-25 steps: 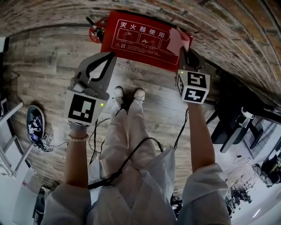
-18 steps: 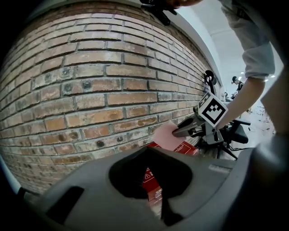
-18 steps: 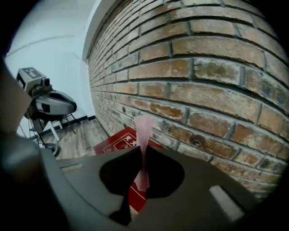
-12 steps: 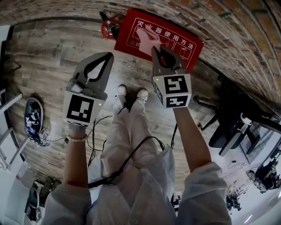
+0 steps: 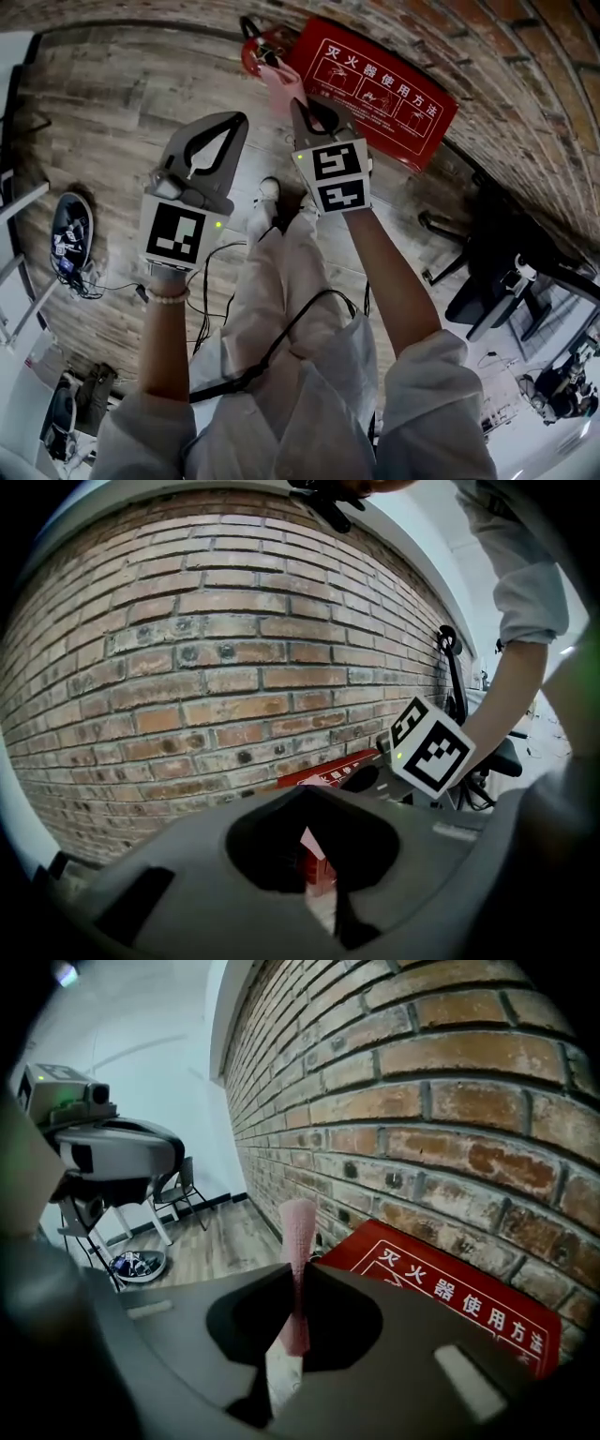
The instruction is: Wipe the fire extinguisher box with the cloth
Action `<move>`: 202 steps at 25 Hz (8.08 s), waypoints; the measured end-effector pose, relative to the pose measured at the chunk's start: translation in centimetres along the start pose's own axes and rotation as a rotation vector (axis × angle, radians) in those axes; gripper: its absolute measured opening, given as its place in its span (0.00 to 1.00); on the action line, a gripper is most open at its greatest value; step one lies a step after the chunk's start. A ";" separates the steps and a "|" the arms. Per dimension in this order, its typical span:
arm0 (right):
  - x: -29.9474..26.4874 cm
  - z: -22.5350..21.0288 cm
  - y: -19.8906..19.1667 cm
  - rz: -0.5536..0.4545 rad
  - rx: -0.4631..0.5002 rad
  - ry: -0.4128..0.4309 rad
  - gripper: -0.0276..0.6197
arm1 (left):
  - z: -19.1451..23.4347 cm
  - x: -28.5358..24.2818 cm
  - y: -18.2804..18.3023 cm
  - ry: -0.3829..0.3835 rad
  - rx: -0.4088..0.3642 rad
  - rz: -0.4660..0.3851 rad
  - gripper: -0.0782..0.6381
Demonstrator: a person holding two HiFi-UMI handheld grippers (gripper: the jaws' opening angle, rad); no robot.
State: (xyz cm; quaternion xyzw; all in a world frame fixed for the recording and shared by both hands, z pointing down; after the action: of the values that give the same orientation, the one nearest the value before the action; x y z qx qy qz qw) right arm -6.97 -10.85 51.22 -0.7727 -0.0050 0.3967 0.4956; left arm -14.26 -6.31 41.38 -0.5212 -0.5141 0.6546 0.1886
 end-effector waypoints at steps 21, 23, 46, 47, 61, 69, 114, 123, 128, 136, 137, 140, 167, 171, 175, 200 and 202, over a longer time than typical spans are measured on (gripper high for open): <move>-3.7 -2.5 -3.6 0.163 0.090 -0.093 0.07 | -0.1 -0.4 -0.8 -0.014 0.006 0.017 0.09; -3.5 -2.6 -3.7 0.163 0.084 -0.095 0.07 | -0.3 -0.5 -0.7 -0.017 0.006 0.017 0.09; 0.9 -6.6 -6.4 0.166 0.014 -0.182 0.07 | -3.7 -2.0 0.5 -0.077 -0.030 0.010 0.09; 1.2 -6.7 -6.5 0.166 0.012 -0.186 0.07 | -3.9 -2.1 0.6 -0.081 -0.031 0.009 0.09; 5.8 -9.7 -9.4 0.149 -0.065 -0.268 0.07 | -7.4 -3.0 1.8 -0.128 -0.058 0.001 0.09; 8.3 -11.1 -11.0 0.138 -0.100 -0.306 0.07 | -9.2 -3.5 2.1 -0.147 -0.069 0.001 0.09; 21.4 -15.3 -15.2 0.104 -0.199 -0.470 0.07 | -14.6 -4.5 4.9 -0.241 -0.114 -0.027 0.09; 24.3 -9.6 -7.3 -0.006 -0.187 -0.417 0.07 | -12.6 -0.6 11.4 -0.241 -0.163 -0.129 0.09; 27.1 -6.7 -0.9 -0.101 -0.135 -0.402 0.07 | -11.5 2.8 15.3 -0.244 -0.169 -0.181 0.09; 32.3 -2.5 7.9 -0.236 -0.040 -0.404 0.07 | -10.2 8.7 20.6 -0.226 -0.188 -0.233 0.09; 32.9 -2.0 8.7 -0.249 -0.035 -0.402 0.07 | -10.2 9.3 21.2 -0.229 -0.200 -0.239 0.09; 34.9 -0.4 10.9 -0.291 -0.024 -0.394 0.07 | -10.5 10.8 23.3 -0.257 -0.245 -0.269 0.09; 40.7 6.4 18.4 -0.449 0.063 -0.401 0.07 | -10.3 17.2 28.3 -0.204 -0.231 -0.383 0.09; 40.6 6.7 18.3 -0.448 0.066 -0.394 0.07 | -10.5 17.2 28.3 -0.203 -0.237 -0.387 0.09; 40.6 7.0 18.3 -0.445 0.069 -0.387 0.07 | -10.6 17.4 28.2 -0.199 -0.231 -0.386 0.09; 39.8 7.9 18.1 -0.424 0.085 -0.367 0.07 | -11.2 17.4 27.4 -0.213 -0.223 -0.375 0.09; 39.8 7.8 17.9 -0.417 0.084 -0.365 0.07 | -11.2 17.3 27.4 -0.213 -0.224 -0.373 0.09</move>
State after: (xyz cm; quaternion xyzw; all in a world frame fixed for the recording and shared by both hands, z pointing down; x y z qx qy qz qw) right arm 8.56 1.93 11.74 -0.6494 -0.2368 0.4185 0.5891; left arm -3.22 1.63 9.92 -0.3629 -0.6877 0.5989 0.1919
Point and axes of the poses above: the fingertips, and each gripper's own axes: x backward along the fingers, z to its left, y out of its top, the point moved 2 cm from there along x, backward along the fingers, and after that the axes turned 7 degrees about y, right-handed, at the moved point
